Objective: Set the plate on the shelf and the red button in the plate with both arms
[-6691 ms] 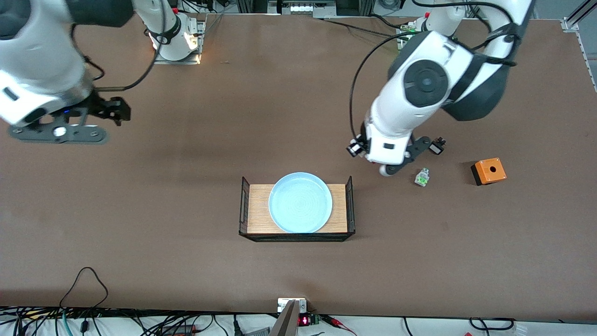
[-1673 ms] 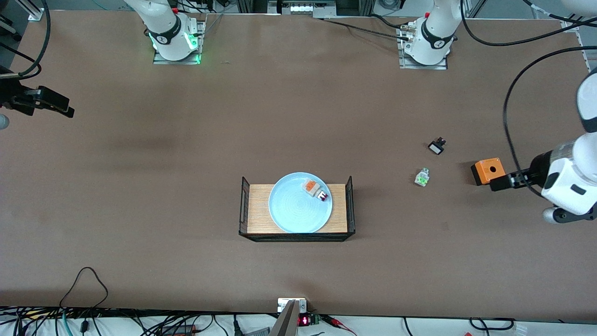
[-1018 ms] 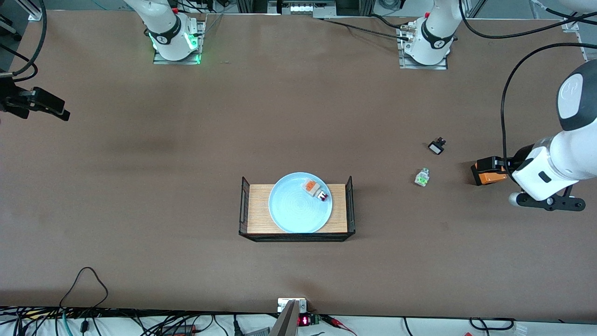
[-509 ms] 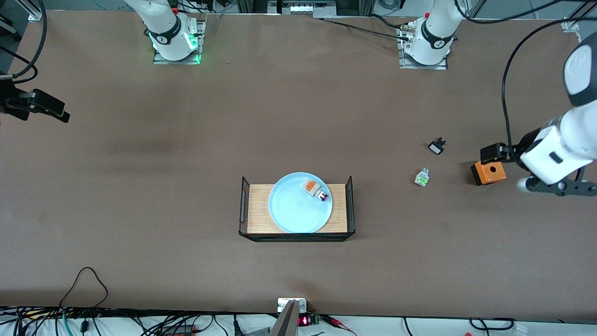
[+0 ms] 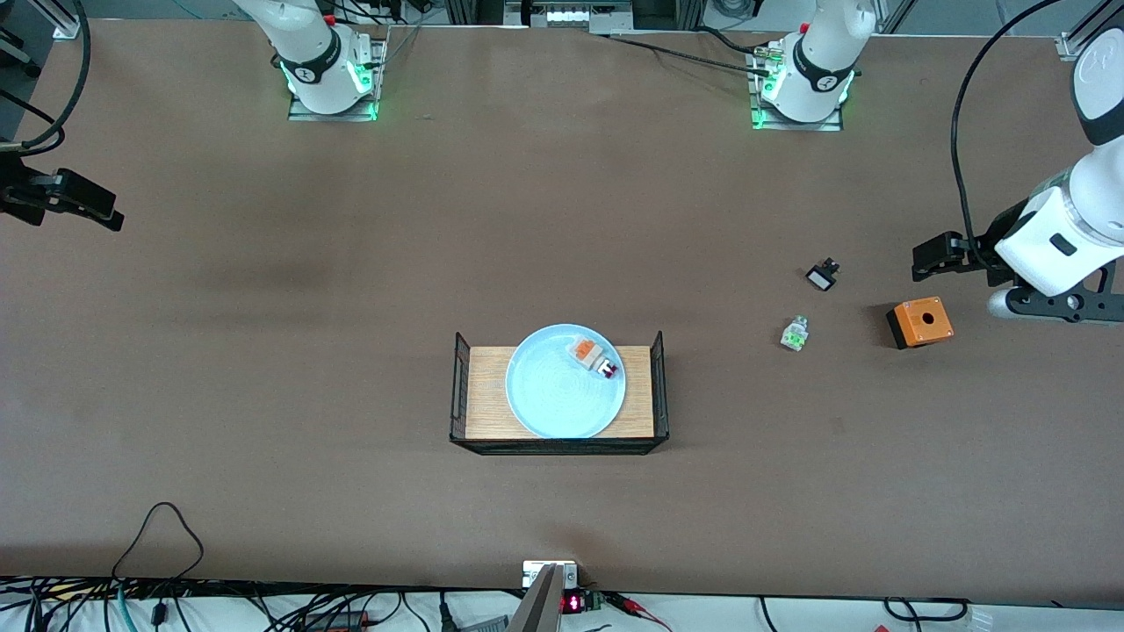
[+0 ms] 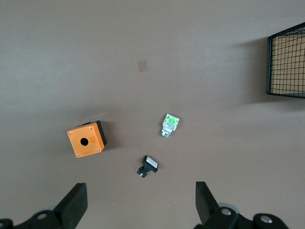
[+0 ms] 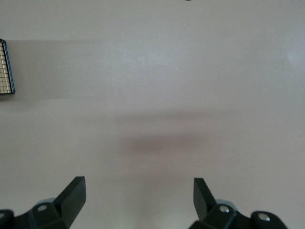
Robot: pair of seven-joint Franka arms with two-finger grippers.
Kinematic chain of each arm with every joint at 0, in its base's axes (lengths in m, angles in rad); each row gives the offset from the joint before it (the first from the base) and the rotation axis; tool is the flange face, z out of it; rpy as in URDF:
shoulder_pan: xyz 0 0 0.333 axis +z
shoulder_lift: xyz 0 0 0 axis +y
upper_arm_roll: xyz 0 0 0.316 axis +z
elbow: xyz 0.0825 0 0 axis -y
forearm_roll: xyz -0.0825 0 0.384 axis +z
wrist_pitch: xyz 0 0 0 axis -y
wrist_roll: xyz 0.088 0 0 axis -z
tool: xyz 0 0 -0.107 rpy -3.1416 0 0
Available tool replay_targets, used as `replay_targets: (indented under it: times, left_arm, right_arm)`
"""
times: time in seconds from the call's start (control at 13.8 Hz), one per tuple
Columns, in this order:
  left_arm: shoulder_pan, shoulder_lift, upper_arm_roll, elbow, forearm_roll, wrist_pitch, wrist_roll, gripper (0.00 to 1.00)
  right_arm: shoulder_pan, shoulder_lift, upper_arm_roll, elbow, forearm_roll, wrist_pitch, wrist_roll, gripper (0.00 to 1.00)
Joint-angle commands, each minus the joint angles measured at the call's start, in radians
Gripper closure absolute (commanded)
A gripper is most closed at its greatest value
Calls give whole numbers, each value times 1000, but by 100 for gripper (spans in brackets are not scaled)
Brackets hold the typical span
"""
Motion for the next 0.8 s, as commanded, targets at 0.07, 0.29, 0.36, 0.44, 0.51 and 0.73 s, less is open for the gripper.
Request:
replay_targets:
  times: [0.07, 0.29, 0.36, 0.44, 0.51, 0.73]
  left_arm:
    - [18, -121, -17, -114, -19, 32, 20, 0]
    - [10, -141, -18, -133, -19, 38, 11, 0]
    - [8, -138, -18, -125, -20, 38, 11, 0]
    - [8, -137, -18, -121, -20, 38, 11, 0]
    - [8, -134, -18, -113, -20, 32, 11, 0]
    - [10, -135, -17, -110, -19, 30, 14, 0]
  right_arm:
    - [1, 7, 2, 21, -5, -16, 0, 0]
    - [0, 7, 2, 21, -1, -19, 0, 0]
    - [0, 7, 2, 21, -1, -27, 0, 0]
    - [0, 7, 2, 21, 4, -45, 0, 0]
    - [0, 7, 2, 21, 13, -48, -1, 0]
    - [0, 6, 2, 21, 15, -50, -1, 0]
